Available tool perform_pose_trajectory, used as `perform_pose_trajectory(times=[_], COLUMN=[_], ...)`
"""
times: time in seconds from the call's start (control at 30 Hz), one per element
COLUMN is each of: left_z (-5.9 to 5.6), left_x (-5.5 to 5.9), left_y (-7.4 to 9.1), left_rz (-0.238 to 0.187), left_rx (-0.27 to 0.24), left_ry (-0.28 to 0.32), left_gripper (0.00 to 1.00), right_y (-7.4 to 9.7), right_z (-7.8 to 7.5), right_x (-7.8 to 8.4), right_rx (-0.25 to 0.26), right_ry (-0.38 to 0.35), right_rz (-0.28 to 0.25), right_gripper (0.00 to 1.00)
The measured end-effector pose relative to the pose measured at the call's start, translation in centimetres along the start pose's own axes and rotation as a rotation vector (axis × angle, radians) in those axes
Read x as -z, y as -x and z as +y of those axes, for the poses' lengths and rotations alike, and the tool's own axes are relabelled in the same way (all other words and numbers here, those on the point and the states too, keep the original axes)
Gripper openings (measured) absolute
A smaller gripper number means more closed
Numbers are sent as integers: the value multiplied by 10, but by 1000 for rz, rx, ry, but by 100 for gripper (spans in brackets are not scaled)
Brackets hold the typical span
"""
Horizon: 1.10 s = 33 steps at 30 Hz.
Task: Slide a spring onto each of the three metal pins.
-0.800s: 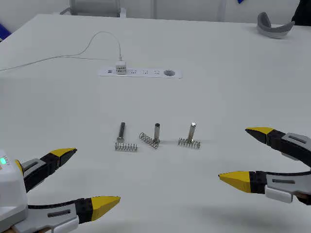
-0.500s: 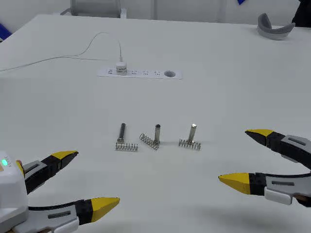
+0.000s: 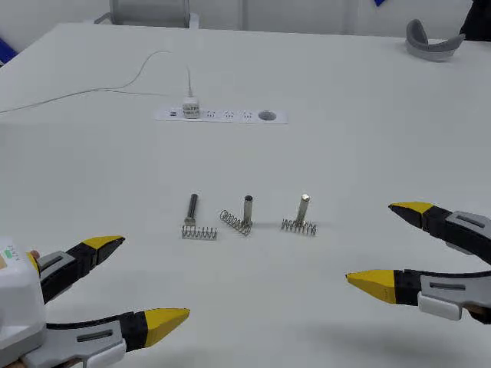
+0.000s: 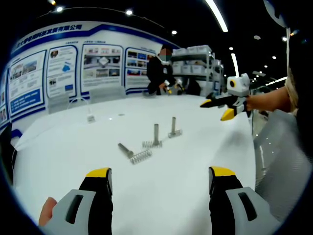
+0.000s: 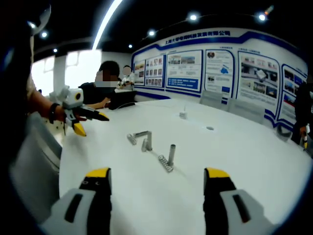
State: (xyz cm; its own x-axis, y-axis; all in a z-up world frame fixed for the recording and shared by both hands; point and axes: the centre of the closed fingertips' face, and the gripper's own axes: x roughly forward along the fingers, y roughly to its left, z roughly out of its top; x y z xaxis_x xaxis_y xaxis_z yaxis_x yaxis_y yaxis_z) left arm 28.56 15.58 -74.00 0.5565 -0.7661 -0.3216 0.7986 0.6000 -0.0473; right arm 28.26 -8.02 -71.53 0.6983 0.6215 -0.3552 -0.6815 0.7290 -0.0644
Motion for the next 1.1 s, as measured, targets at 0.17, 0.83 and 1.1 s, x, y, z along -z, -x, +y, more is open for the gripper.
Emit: perform_pose_trajectory(times=[0.17,0.83,1.1], left_z=[3,29,43], left_x=[-7,-23,-24], left_y=[-4,-36,-48], left_rz=[-2,10,28], left_rx=[6,9,-2], left_ry=[-10,-3,8], left_gripper=[82,79,78], right_y=[0,3,5], right_z=[0,-2,-2], right_x=[-1,-3,-2], right_rx=[5,26,31], right_ry=[-3,-5,-8], right_rz=[-5,-19,-20], right_gripper=[78,78,78])
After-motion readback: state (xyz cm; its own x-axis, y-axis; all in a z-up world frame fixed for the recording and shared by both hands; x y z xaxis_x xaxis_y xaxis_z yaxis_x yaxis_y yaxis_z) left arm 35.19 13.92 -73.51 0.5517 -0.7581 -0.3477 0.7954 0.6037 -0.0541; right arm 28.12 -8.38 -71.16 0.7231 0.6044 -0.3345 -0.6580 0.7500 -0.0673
